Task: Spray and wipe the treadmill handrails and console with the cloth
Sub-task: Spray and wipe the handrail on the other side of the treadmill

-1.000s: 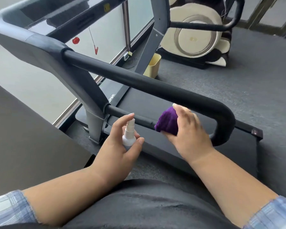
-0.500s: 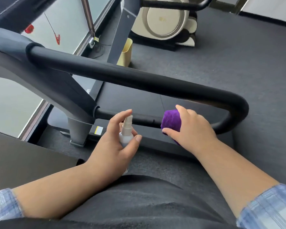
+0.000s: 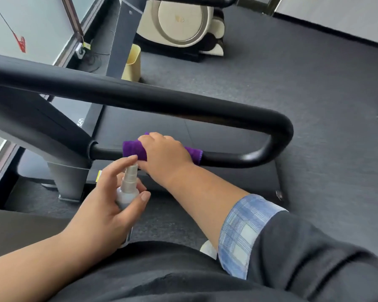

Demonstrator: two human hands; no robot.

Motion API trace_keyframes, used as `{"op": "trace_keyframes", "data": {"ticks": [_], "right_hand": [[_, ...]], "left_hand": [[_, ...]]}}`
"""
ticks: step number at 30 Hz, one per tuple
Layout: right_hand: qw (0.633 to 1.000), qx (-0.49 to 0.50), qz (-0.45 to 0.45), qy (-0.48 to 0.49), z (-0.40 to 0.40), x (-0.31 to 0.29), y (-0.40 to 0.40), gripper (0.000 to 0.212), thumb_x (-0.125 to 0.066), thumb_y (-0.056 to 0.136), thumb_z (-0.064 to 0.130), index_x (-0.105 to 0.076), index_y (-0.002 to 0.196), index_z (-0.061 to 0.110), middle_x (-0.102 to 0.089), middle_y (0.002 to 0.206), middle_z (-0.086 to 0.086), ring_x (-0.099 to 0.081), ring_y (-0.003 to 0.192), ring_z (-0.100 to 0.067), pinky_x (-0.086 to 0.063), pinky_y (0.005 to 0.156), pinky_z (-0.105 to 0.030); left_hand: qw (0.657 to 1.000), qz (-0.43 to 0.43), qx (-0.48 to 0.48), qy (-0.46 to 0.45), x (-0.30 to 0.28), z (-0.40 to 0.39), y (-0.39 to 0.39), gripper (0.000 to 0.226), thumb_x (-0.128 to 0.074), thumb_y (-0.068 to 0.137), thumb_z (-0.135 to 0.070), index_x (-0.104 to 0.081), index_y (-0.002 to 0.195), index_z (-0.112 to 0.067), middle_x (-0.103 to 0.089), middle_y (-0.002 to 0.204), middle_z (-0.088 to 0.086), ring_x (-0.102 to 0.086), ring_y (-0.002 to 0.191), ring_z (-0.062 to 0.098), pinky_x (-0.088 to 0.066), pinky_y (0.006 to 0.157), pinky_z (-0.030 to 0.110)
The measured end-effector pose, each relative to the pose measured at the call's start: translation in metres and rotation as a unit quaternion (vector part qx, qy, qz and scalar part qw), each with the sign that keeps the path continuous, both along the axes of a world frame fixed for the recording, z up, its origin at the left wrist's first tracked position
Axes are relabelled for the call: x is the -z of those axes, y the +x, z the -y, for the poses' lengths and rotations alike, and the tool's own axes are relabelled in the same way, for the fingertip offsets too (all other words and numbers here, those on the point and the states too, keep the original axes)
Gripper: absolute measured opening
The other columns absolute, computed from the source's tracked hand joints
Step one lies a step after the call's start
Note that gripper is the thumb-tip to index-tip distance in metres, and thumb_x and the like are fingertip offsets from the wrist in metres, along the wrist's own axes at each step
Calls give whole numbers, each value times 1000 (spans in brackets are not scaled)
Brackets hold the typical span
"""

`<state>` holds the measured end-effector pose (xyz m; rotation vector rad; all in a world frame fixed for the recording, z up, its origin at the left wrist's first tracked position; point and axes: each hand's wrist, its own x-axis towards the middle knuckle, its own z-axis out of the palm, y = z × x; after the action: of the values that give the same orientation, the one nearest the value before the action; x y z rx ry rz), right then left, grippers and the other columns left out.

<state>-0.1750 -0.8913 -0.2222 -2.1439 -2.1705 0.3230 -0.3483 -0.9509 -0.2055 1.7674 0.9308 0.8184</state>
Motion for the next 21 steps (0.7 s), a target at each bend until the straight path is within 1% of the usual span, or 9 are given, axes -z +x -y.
{"op": "trace_keyframes", "data": {"ticks": [3,6,8,11,13,15,16,19,21], "right_hand": [[1000,10,-2,24,15,-21,21,50,-65,86,60,-58,120,24,-60,119,1,-58,104,-26,-49,84,-41],[996,54,60,48,32,-45,50,41,-70,85,55,-61,106,22,-58,111,-1,-56,100,-26,-45,80,-39],[989,88,110,36,41,-58,71,21,-70,88,41,-53,89,30,-54,89,1,-60,86,-29,-42,69,-35],[980,139,137,-40,46,-69,94,29,-61,85,15,-41,75,35,-51,81,-6,-55,70,-38,-53,62,-49],[965,170,184,-71,51,-68,103,26,-64,89,19,-48,88,39,-59,100,-10,-57,88,-37,-55,78,-51],[950,183,242,-73,57,-52,109,44,-64,90,18,-42,128,22,-59,116,-13,-57,107,-34,-50,92,-45],[950,193,237,-67,58,-44,111,52,-64,89,15,-37,133,17,-59,117,-14,-57,108,-33,-50,91,-42],[946,244,200,-71,48,-35,111,36,-64,90,18,-46,121,15,-59,110,-12,-60,103,-34,-52,80,-42],[940,274,175,-101,37,-33,106,28,-65,92,21,-51,115,15,-55,102,-10,-60,103,-34,-52,81,-43]], "left_hand": [[1000,5,21,9,-2,0,5,63,-61,81,-43,-31,130,-69,-65,97,-15,-63,67,15,-48,55,8],[999,6,30,12,-1,-3,11,63,-60,83,-45,-29,134,-66,-65,97,-15,-63,70,14,-47,60,7],[999,8,37,11,2,-5,16,63,-60,84,-46,-29,135,-64,-65,97,-13,-63,76,14,-47,65,8],[999,8,51,10,2,-9,23,62,-60,84,-48,-29,136,-64,-65,97,-13,-63,78,14,-47,66,9],[998,4,55,13,2,-11,26,62,-60,85,-49,-29,137,-63,-65,98,-13,-63,77,15,-47,65,9],[998,6,58,15,3,-13,27,59,-63,91,-48,-30,138,-61,-65,98,-12,-63,76,15,-47,64,9],[998,5,58,16,4,-14,27,59,-64,93,-45,-30,139,-60,-65,98,-12,-63,76,15,-47,64,10],[998,1,59,21,6,-19,26,67,-65,89,-32,-30,139,-59,-65,98,-11,-63,76,16,-48,65,13],[998,6,61,19,6,-19,26,64,-65,92,-33,-30,139,-59,-65,97,-10,-62,74,17,-49,64,15]]}}
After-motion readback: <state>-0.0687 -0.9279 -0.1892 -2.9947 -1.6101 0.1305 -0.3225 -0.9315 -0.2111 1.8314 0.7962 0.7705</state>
